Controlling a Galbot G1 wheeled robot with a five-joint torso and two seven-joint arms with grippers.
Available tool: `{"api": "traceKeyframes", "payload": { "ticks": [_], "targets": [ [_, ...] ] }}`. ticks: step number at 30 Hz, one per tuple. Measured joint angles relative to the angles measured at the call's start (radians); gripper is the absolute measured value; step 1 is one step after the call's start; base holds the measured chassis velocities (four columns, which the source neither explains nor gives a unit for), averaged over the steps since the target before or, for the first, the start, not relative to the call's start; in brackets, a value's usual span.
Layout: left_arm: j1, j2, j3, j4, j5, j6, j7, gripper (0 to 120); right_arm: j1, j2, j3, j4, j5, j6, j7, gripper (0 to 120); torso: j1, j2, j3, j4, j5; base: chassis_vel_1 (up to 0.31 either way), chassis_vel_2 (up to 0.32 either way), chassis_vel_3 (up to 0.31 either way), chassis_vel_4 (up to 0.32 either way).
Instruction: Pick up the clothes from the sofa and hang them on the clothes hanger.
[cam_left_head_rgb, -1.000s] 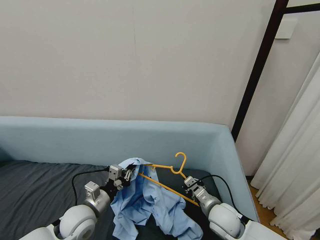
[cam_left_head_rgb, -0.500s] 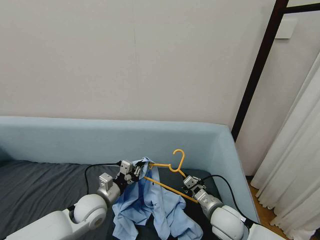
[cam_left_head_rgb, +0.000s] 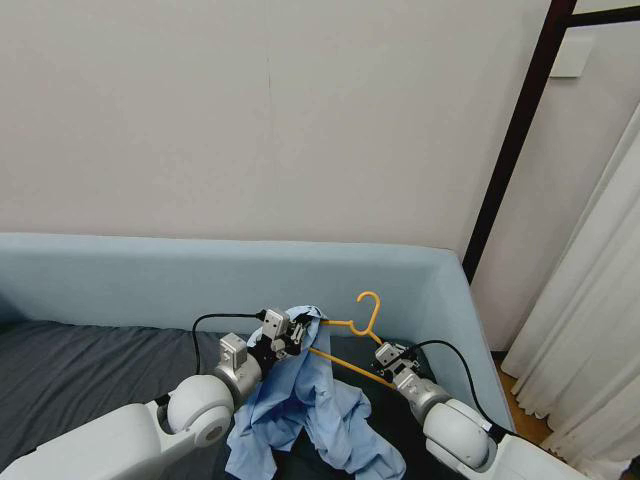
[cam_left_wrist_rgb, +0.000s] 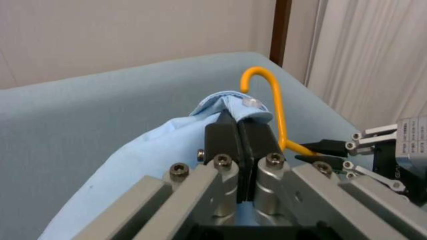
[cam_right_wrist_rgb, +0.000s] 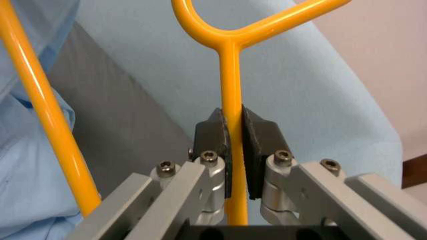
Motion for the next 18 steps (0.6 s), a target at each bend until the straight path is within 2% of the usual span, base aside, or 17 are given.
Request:
{"api": "traceKeyframes", "payload": {
  "ticks": [6, 10, 18],
  "targets": [
    [-0.081, -0.055, 0.075, 0.054, 0.012, 0.005, -0.001, 0, -0.013, -0.006, -0.017, 0.012, -0.103, 0.019, -0.006, 4, 0.0, 0.0, 0.0, -0.0002, -0.0001, 0.0, 0.0, 0.0, 0.0],
    [-0.119, -0.078, 0.118, 0.057, 0.01, 0.016, -0.002, 0, -0.014, -0.017, -0.02, 0.01, -0.119, 0.028, -0.009, 4, 0.0, 0.0, 0.0, -0.0004, 0.0, 0.0, 0.0, 0.0, 0.0],
    [-0.129, -0.081, 0.173, 0.045, 0.015, 0.029, -0.004, 0, -0.014, -0.036, -0.014, 0.041, -0.124, 0.038, -0.024, 4, 0.0, 0.0, 0.0, 0.0001, -0.0002, 0.0, 0.0, 0.0, 0.0]
  ]
}}
